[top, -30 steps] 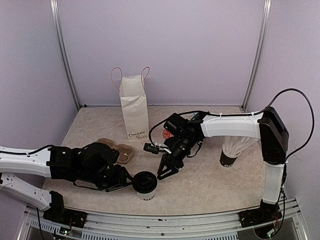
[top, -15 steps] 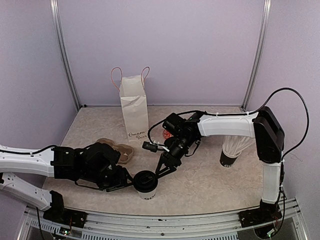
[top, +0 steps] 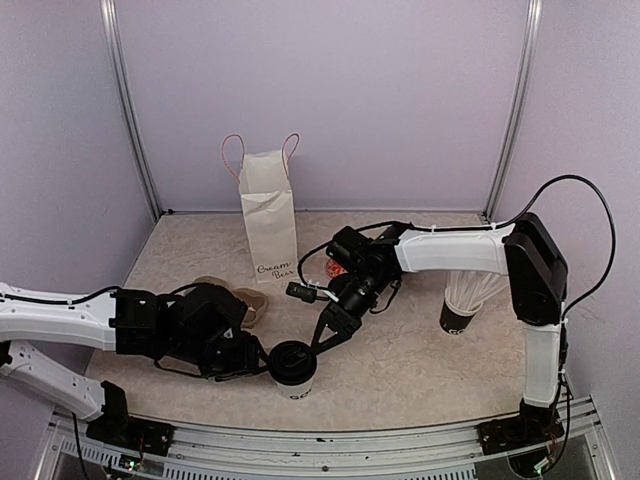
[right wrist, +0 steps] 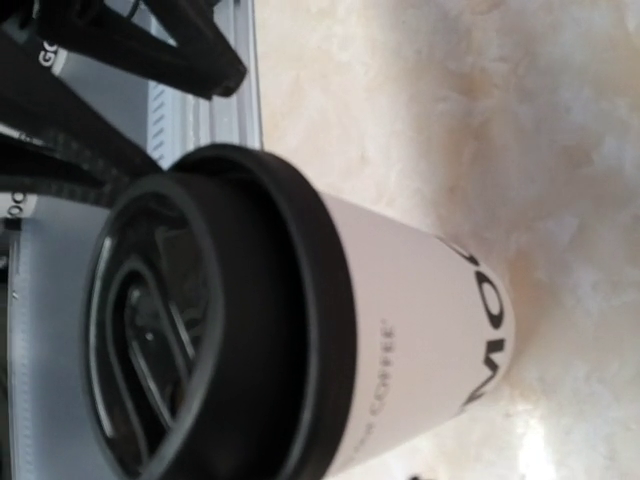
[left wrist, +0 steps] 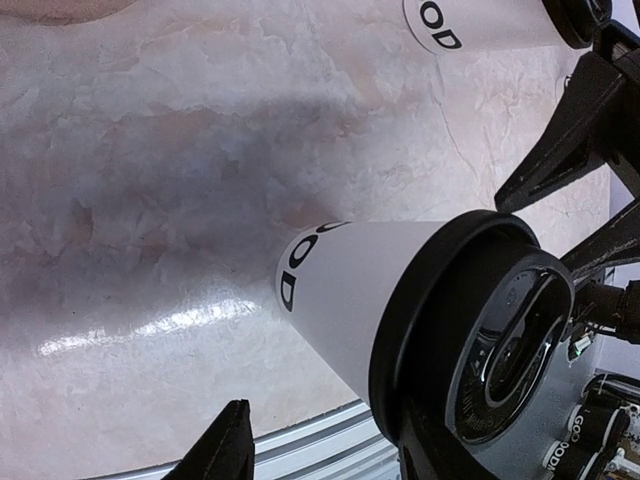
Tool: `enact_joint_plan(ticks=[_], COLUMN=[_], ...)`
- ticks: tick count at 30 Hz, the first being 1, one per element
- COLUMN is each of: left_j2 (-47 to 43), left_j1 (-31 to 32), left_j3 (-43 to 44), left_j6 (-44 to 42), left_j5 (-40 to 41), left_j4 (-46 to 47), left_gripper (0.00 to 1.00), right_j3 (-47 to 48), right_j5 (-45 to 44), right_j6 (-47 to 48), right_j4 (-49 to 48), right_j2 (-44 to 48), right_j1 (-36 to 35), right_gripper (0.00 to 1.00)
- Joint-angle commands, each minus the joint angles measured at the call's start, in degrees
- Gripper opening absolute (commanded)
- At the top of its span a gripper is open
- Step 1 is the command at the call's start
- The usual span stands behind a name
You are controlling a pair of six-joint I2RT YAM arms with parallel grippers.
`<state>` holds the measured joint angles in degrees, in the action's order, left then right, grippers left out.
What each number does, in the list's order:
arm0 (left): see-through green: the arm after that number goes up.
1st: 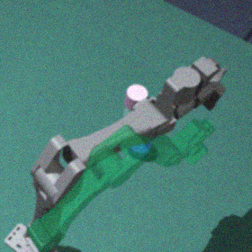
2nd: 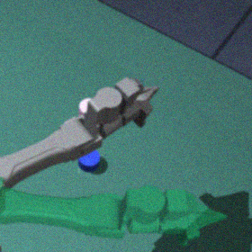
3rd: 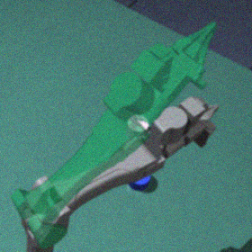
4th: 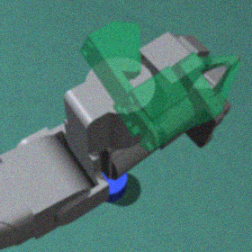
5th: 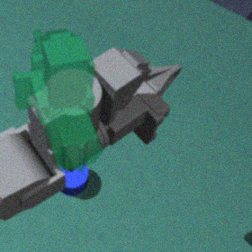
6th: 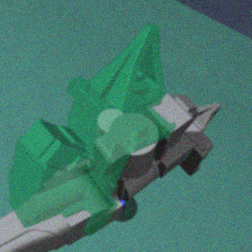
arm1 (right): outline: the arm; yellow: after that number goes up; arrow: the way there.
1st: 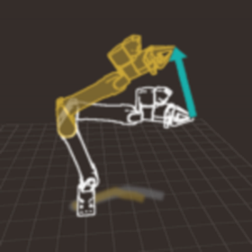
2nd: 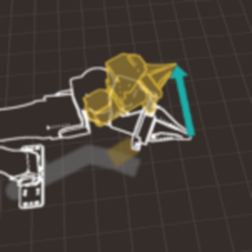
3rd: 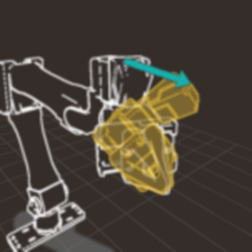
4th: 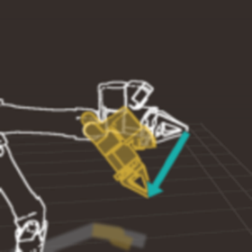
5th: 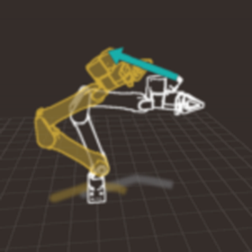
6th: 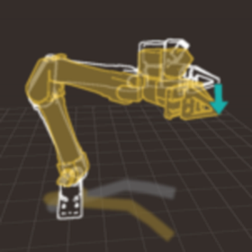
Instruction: Pack the takeout coffee
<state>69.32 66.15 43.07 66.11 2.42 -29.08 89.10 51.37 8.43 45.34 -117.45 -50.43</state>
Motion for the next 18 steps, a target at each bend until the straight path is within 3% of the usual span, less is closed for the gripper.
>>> enact_joint_plan(ticks=[1,8,12,18], left_j2=[5.6,5.9,4.7,4.3], left_j1=[1.2,1.5,2.3,2.9], left_j3=[-0.8,3.1,7.9,14.2], left_j6=[-3.0,-4.3,-7.1,-11.7], left_j5=[1.9,4.7,7.5,9.0], left_j4=[-6.8,-8.1,-7.8,-6.3], left_gripper=[0.49,0.47,0.46,0.48], right_j3=[-4.9,-4.3,-2.7,-2.7], right_j5=[-12.1,-9.0,-5.5,-7.5], right_j6=[-1.8,1.2,3.7,6.2], right_j4=[-3.1,-2.8,-1.5,-0.9], right_j2=[-4.8,-1.9,2.0,7.0], right_j1=[-0.8,-1.2,-1.3,-1.3], right_gripper=[0.34,0.34,0.40,0.50])
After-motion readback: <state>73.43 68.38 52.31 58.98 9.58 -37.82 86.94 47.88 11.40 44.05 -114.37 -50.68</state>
